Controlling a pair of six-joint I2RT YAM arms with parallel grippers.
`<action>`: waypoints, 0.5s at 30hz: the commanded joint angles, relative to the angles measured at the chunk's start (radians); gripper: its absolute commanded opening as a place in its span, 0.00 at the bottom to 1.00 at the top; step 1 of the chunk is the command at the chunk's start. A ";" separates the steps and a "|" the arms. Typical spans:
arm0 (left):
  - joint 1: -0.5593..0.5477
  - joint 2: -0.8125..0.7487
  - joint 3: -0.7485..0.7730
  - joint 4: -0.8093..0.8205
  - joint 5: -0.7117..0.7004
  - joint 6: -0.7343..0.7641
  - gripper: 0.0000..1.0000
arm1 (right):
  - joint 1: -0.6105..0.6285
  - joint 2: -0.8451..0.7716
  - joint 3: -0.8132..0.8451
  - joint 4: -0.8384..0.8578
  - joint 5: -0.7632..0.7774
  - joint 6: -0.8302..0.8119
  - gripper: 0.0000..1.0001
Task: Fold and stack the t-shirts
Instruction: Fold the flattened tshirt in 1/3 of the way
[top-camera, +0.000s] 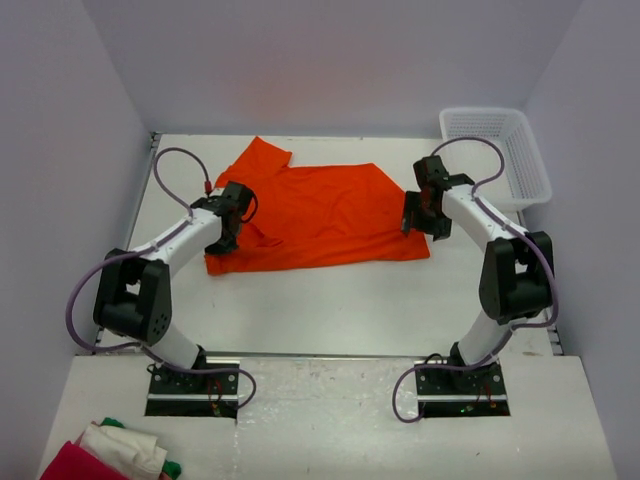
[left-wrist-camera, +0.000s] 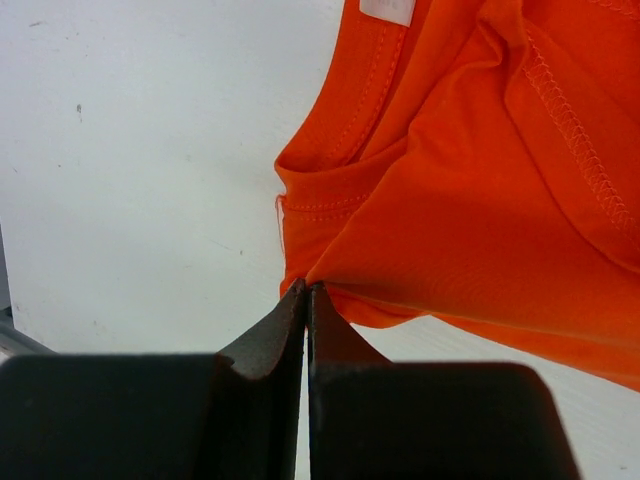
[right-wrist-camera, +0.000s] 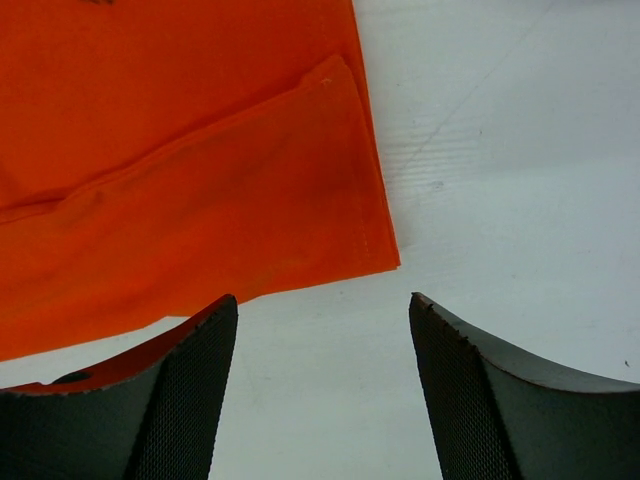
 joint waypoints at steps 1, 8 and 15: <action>0.013 0.031 0.023 0.036 -0.052 0.013 0.00 | -0.014 0.025 0.035 -0.056 0.009 0.032 0.70; 0.024 0.117 0.029 0.064 -0.041 0.033 0.00 | -0.048 0.085 0.043 -0.110 -0.005 0.023 0.67; 0.036 0.174 0.119 0.042 -0.037 0.047 0.00 | -0.063 0.143 0.054 -0.126 -0.033 0.015 0.60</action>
